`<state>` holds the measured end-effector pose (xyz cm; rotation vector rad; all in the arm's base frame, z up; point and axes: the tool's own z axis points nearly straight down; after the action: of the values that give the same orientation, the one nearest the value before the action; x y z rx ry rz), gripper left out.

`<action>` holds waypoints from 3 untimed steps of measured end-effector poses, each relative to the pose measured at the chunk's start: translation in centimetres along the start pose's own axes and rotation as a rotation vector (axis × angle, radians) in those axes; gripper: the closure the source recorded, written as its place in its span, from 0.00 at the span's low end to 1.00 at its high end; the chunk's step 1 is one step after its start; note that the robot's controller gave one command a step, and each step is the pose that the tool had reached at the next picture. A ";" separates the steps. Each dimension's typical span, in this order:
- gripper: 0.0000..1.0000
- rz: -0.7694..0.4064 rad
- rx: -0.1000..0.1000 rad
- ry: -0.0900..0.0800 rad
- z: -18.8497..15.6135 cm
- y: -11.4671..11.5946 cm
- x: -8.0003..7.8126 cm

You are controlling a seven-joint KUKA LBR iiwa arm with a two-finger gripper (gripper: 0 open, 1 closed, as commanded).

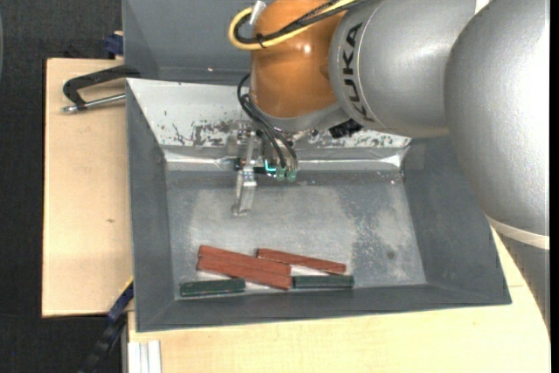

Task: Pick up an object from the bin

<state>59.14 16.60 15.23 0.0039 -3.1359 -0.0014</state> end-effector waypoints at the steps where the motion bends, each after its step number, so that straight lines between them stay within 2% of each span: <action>1: 0.00 0.002 -0.001 -0.008 -0.5 -0.1 -0.2; 2: 0.00 -0.184 -0.002 -0.016 4.0 -1.5 4.2; 3: 0.00 -0.116 -0.001 -0.007 3.9 -4.4 3.0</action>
Offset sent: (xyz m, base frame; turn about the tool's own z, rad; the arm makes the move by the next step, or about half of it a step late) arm -0.0828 -0.0312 -0.0823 -0.3324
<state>56.16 12.16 11.34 0.1857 -3.1376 -0.0033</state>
